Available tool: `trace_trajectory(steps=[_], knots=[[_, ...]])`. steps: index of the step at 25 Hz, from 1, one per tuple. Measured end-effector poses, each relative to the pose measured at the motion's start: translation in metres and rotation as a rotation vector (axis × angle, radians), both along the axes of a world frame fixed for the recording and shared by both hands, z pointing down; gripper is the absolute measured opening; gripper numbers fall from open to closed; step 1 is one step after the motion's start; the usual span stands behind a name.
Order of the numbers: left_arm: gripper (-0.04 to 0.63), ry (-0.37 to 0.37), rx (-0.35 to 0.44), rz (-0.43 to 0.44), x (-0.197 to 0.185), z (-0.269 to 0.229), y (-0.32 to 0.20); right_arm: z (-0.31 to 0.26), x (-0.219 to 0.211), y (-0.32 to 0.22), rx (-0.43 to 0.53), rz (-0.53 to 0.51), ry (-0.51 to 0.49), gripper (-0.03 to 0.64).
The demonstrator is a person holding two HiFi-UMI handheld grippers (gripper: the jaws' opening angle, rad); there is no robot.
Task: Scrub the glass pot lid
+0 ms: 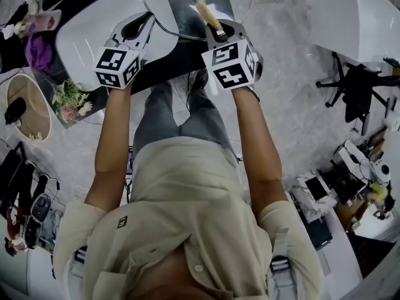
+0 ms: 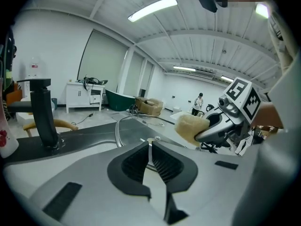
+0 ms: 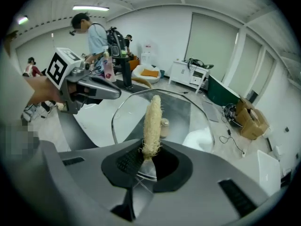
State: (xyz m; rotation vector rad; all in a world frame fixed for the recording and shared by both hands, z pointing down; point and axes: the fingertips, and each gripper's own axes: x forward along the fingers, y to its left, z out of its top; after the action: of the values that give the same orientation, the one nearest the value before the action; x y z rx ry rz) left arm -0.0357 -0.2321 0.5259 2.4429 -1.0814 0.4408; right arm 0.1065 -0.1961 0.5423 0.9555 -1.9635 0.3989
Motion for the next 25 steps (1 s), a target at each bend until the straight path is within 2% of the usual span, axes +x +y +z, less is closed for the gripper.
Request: trace_trajectory(steps=[5,7,9,13,19,22,25], knots=[[0.017,0.001,-0.021,0.007,0.005,0.010,0.002,0.015,-0.069,0.028,-0.081,-0.243,-0.031,0.049],[0.017,0.000,-0.025,0.010,0.008,0.011,0.002,0.018,-0.076,0.033,-0.100,-0.281,-0.032,0.049],[0.017,-0.002,-0.028,0.014,0.010,0.012,0.002,0.023,-0.063,0.030,-0.120,-0.255,-0.021,0.049],[0.017,-0.004,-0.038,0.024,0.013,0.017,0.002,0.031,-0.004,0.013,-0.148,-0.149,0.036,0.049],[0.017,-0.003,-0.052,0.030,0.015,0.025,0.005,0.026,0.104,-0.031,-0.099,0.062,0.156,0.049],[0.017,-0.002,-0.055,0.034,0.018,0.026,0.007,0.023,0.125,-0.040,-0.091,0.108,0.158,0.049],[0.017,-0.003,-0.056,0.039,0.019,0.027,0.008,0.026,0.124,-0.040,-0.092,0.092,0.160,0.049]])
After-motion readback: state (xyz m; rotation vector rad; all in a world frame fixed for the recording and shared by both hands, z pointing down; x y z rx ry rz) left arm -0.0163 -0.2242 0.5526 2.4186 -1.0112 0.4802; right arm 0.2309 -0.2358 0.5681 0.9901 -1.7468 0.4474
